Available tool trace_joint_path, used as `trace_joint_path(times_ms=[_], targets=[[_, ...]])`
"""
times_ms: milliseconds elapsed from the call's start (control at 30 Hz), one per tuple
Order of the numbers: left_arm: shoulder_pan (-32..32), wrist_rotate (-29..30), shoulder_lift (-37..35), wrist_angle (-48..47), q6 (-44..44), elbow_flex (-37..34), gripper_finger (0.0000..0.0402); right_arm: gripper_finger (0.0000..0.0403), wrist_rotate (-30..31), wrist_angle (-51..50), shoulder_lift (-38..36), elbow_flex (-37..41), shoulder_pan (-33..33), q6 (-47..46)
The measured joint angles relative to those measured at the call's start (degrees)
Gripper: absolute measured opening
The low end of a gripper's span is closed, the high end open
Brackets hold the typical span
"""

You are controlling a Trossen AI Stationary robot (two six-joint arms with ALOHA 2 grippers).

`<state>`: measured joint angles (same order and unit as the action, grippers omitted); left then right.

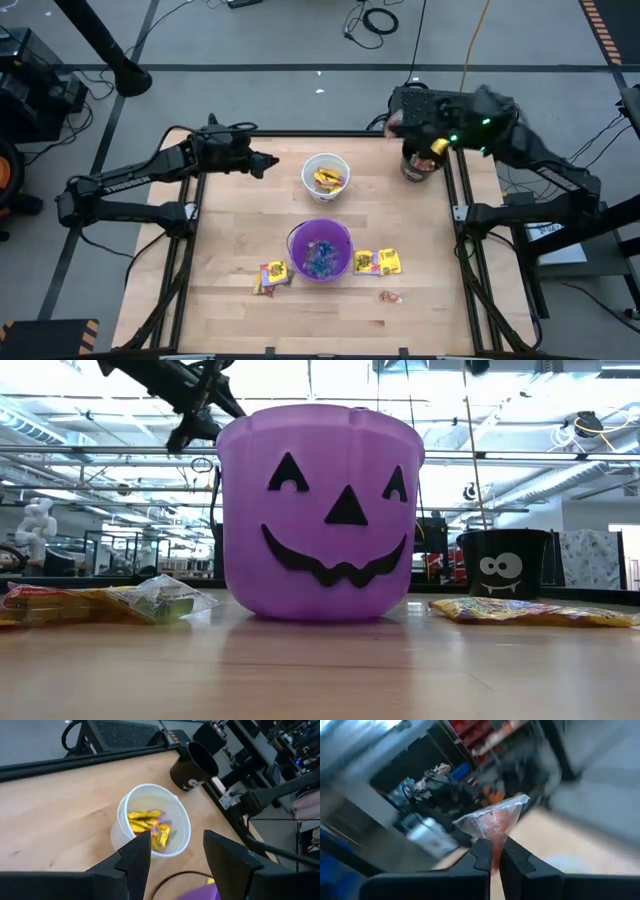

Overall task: Sort candy by brand, put in halloween buckets
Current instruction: Put the orange gummy into the violet bucket

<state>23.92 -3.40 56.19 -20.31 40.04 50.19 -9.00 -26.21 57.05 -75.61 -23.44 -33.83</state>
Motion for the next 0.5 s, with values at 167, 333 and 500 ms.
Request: trace_joint_path(times_ms=[167, 333, 500], targets=[[0.21, 0.05, 2.33, 6.35, 0.49, 0.0, 0.0189, 0.0013, 1.88, -2.77, -0.56, -2.47, -2.25, 21.99], [0.18, 1.38, 3.69, 10.83, 3.19, 0.0, 0.0189, 0.0013, 2.63, -2.02, -0.64, -2.45, -5.31, 25.68], [0.18, 4.15, 3.73, 12.5, 3.21, 0.0, 0.0189, 0.0013, -5.13, -0.77, -0.6, -2.45, -8.48, 24.08]])
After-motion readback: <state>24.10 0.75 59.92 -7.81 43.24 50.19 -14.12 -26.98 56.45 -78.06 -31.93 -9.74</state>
